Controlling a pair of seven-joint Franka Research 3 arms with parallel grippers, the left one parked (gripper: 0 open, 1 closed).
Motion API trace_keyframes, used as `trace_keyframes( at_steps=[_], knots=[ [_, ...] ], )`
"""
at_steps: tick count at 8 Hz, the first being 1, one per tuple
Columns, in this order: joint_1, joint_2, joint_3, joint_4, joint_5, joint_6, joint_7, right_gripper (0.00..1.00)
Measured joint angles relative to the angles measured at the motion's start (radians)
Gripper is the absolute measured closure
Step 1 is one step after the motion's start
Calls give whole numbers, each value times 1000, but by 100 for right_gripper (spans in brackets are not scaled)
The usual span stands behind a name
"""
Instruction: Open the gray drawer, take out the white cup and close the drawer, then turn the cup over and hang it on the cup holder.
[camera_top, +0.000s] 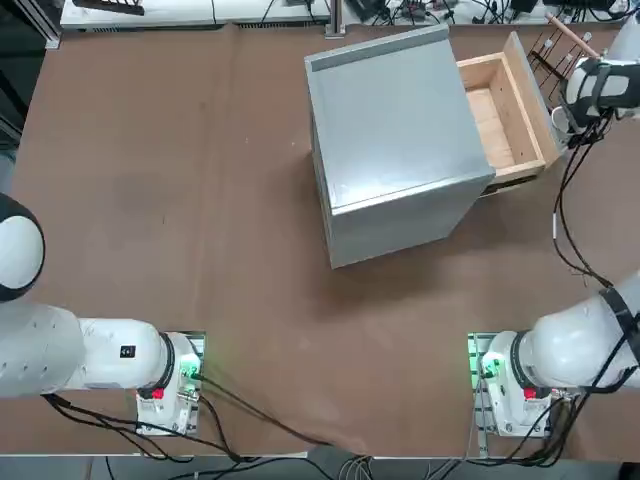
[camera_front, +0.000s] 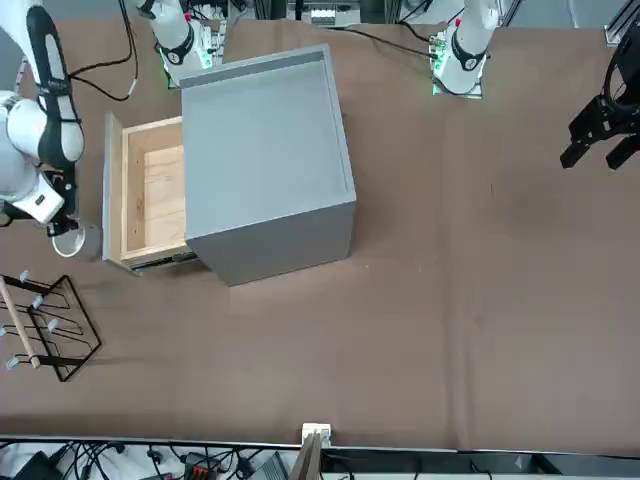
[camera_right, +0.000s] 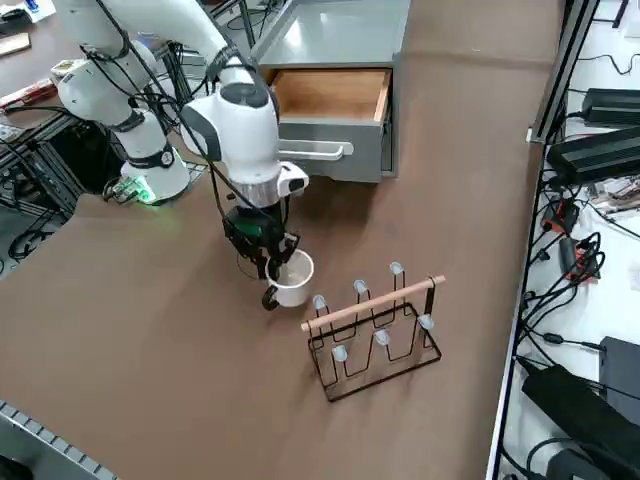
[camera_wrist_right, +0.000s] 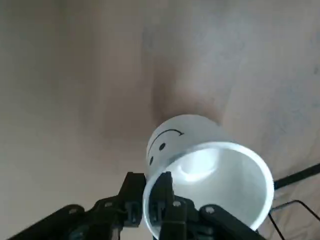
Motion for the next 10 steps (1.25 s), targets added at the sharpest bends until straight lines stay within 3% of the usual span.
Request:
trace_keyframes(
  at_steps=[3, 5, 8, 10],
  knots=[
    [0, 28, 5, -3, 0, 18, 0, 89],
    [0, 29, 6, -2, 0, 18, 0, 77],
    [1, 20, 9, 10, 6, -11, 0, 20],
    [3, -19, 20, 54, 76, -122, -2, 18]
  ],
)
